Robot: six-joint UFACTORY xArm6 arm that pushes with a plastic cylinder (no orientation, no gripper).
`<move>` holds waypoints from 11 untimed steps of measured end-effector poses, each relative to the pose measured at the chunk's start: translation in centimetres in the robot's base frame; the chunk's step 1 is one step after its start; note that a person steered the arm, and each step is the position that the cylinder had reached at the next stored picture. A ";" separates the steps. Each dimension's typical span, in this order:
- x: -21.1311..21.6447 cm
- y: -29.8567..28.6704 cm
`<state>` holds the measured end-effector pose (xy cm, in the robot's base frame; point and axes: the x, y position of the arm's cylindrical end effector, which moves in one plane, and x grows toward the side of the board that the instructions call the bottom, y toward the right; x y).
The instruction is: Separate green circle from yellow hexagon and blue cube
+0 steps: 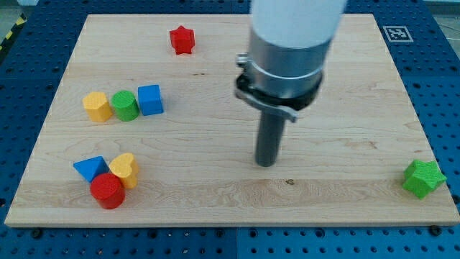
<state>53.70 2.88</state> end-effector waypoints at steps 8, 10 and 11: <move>-9.1 -21.2; -13.2 -22.3; -15.7 -22.3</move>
